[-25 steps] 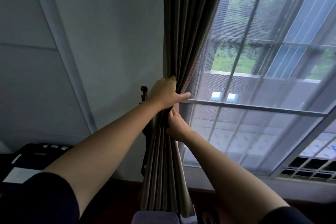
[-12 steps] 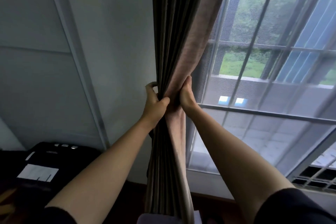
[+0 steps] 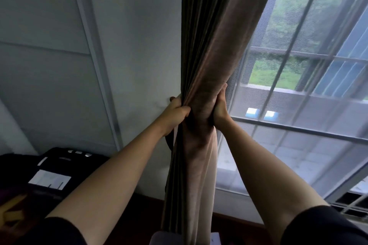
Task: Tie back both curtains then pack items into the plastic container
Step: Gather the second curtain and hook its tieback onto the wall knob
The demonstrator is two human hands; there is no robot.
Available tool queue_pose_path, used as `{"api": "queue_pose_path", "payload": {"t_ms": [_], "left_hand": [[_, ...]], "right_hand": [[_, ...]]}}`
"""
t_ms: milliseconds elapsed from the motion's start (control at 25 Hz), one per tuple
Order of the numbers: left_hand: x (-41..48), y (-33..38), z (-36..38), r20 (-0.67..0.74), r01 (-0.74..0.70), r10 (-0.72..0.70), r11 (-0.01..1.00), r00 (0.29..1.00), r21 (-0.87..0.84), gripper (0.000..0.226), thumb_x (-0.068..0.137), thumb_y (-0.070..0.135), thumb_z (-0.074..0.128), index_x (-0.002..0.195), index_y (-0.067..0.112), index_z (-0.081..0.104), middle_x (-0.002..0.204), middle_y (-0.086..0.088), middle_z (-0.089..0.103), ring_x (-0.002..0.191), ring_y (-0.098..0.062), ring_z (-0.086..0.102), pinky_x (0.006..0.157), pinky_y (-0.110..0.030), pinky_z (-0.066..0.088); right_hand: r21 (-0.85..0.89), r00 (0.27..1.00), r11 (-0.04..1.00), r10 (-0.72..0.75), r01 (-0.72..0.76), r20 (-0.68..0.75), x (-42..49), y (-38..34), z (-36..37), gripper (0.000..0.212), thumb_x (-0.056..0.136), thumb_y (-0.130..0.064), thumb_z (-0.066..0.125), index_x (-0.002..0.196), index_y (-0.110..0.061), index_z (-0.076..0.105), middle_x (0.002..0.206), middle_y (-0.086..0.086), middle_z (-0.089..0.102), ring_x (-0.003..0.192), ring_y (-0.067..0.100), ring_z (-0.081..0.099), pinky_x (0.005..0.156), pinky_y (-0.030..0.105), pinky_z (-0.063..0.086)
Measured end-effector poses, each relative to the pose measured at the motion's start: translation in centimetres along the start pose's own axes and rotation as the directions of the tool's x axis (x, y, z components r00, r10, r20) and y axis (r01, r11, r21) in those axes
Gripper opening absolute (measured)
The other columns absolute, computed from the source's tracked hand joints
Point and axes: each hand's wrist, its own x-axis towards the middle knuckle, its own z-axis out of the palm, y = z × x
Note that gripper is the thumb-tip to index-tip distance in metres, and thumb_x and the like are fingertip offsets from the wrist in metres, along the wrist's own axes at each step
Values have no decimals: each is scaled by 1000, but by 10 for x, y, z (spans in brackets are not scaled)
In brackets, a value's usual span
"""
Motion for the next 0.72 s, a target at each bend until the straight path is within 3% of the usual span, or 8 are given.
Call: {"api": "queue_pose_path", "payload": {"t_ms": [40, 120, 280, 400, 520, 600, 720], "left_hand": [[-3, 1, 1, -8, -31, 31, 999, 999, 36, 55, 74, 3, 43, 124, 25, 49, 124, -8, 54, 109, -19, 56, 95, -29, 45], [-5, 6, 3, -41, -79, 87, 983, 995, 166, 49, 90, 4, 39, 136, 19, 39, 123, 4, 52, 108, -11, 51, 95, -22, 39], [3, 14, 4, -96, -47, 118, 836, 988, 547, 43, 96, 17, 38, 137, 5, 32, 124, -15, 56, 104, -26, 57, 86, -29, 47], [10, 24, 10, -111, 64, 23, 693, 994, 718, 44, 97, 22, 39, 135, 2, 29, 121, -20, 53, 104, -33, 56, 83, -36, 48], [14, 32, 15, -126, 121, -38, 644, 991, 756, 45, 97, 23, 40, 135, 3, 28, 123, -21, 50, 108, -36, 54, 87, -40, 47], [15, 35, 14, -93, 105, -52, 644, 994, 758, 46, 96, 22, 40, 135, 3, 27, 124, -21, 50, 107, -35, 54, 83, -36, 46], [12, 35, 9, -27, 71, -74, 704, 997, 707, 55, 92, 21, 43, 141, 6, 22, 126, -17, 52, 108, -31, 55, 81, -31, 46]], "right_hand": [[20, 1000, 1000, -1, 1, -14, -4, -2, 0, 63, 98, -52, 8, 114, -18, 58, 115, 4, 62, 110, 10, 55, 105, 23, 36], [0, 999, 1000, 18, -18, -36, -5, -3, -3, 62, 99, -49, 9, 124, -14, 54, 123, 4, 57, 116, 11, 49, 107, 22, 32], [-59, 1000, 998, -2, 1, -19, -14, -9, 3, 46, 103, -35, 10, 99, -26, 55, 99, -9, 56, 109, 6, 46, 103, 20, 30], [-143, 998, 990, -23, 13, -64, -19, 12, 1, 51, 104, -31, 9, 134, -9, 43, 121, -1, 52, 123, 9, 38, 107, 16, 23], [-266, 994, 962, 31, -59, -108, -28, 56, 6, 65, 95, -56, 9, 138, -22, 43, 139, 13, 49, 133, 24, 39, 116, 43, 25], [-301, 977, 939, 112, -163, -180, -30, 79, 7, 72, 81, -72, 8, 133, -39, 44, 140, 12, 49, 135, 29, 37, 115, 50, 25], [-360, 963, 899, 191, -250, -193, -38, 97, 11, 65, 83, -67, 3, 134, -45, 38, 145, 5, 44, 141, 28, 27, 117, 52, 11]]}}
